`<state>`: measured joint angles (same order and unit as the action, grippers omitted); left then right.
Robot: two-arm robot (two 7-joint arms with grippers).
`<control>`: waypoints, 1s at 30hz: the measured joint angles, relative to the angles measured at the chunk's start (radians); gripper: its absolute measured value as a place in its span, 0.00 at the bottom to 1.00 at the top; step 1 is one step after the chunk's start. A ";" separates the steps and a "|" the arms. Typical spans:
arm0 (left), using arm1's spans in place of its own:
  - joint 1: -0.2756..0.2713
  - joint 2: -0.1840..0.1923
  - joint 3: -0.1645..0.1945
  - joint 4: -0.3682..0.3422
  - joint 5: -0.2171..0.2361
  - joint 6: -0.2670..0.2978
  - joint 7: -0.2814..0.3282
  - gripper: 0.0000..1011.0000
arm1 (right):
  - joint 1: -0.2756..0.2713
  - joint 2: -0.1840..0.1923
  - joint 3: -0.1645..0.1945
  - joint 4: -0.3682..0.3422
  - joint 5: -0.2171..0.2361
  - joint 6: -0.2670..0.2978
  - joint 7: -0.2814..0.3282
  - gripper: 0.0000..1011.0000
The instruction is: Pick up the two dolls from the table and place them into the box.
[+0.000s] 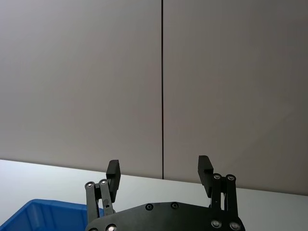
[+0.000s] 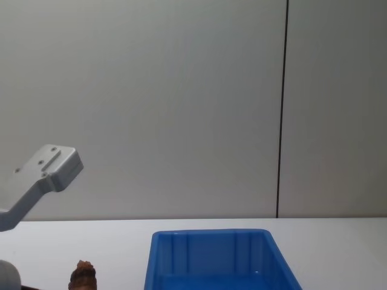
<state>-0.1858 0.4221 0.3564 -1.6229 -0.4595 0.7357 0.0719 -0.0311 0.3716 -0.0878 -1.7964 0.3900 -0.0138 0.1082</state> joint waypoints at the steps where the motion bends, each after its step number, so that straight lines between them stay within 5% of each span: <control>1: -0.002 -0.002 0.000 0.004 0.002 0.000 -0.004 0.99 | 0.000 0.000 0.000 0.000 0.000 0.000 0.000 0.99; 17: -0.038 -0.029 0.003 0.063 0.030 0.020 -0.047 0.98 | 0.000 0.000 0.000 0.000 0.000 0.000 0.000 0.99; 30: -0.047 -0.036 0.005 0.079 0.037 0.027 -0.058 0.62 | 0.000 0.000 0.000 0.000 0.000 0.000 0.000 0.99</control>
<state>-0.2325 0.3860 0.3613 -1.5437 -0.4223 0.7625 0.0140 -0.0311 0.3716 -0.0878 -1.7964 0.3900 -0.0138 0.1082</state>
